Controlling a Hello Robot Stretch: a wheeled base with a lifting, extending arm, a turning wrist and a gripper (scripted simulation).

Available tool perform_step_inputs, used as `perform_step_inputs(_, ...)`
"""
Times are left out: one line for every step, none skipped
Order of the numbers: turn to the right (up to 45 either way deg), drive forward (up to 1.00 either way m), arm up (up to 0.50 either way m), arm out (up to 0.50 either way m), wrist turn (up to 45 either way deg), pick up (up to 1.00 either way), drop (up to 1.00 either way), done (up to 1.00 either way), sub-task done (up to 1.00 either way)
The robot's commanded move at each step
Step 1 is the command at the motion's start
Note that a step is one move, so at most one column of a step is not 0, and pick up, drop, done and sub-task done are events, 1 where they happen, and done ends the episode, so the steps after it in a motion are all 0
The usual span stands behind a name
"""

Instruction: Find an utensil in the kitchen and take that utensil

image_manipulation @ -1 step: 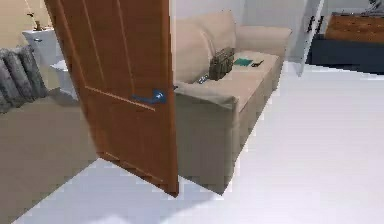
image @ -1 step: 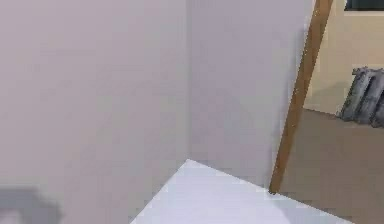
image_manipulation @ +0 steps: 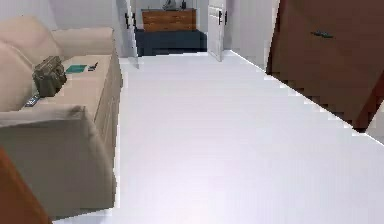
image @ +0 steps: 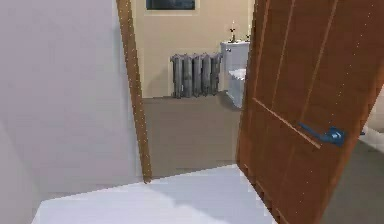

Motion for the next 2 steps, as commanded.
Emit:
perform_step_inputs(3.0, 0.00, 0.00, 0.00, 0.0, 0.00, 0.00, 0.00, 0.00)
perform_step_inputs(0.0, 1.00, 0.00, 0.00, 0.0, 0.00, 0.00, 0.00, 0.00)
